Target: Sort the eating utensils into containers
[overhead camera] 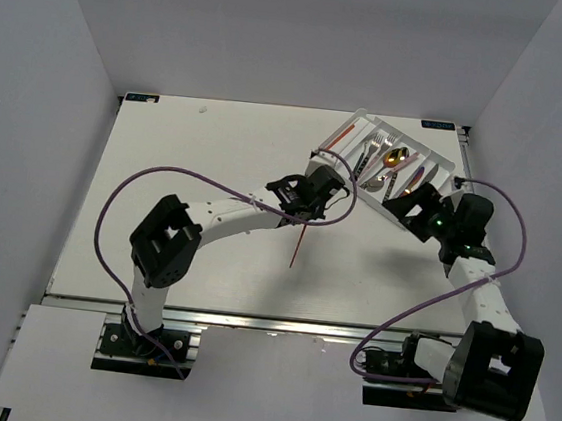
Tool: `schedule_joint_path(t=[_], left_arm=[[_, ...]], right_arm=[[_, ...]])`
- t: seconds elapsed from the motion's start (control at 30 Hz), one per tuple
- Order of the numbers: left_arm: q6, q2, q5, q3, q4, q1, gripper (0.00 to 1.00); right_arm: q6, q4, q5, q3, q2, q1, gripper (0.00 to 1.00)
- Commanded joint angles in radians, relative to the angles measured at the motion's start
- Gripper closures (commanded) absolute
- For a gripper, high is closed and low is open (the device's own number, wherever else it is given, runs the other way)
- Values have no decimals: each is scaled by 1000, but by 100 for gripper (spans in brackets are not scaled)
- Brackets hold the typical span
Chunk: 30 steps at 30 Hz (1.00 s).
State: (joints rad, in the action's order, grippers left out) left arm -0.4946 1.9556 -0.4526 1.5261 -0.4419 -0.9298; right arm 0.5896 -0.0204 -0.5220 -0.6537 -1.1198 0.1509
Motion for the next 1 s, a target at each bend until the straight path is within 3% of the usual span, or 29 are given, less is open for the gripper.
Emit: schedule_joint_path(t=[0.0, 0.17, 0.33, 0.7, 0.97], left_arm=[[-96, -102, -81, -24, -15, -6, 100], [-143, -165, -129, -55, 28, 3, 100], [-177, -239, -124, -73, 75, 3, 100], [-183, -258, -89, -72, 98, 5, 100], [-185, -262, -92, -86, 103, 11, 100]], right_arm=[[76, -216, -94, 41, -56, -91, 12], [217, -543, -151, 143, -130, -273, 14], [257, -607, -115, 108, -208, -421, 15], [401, -893, -199, 63, -386, -517, 30], [426, -917, -153, 60, -407, -536, 38]])
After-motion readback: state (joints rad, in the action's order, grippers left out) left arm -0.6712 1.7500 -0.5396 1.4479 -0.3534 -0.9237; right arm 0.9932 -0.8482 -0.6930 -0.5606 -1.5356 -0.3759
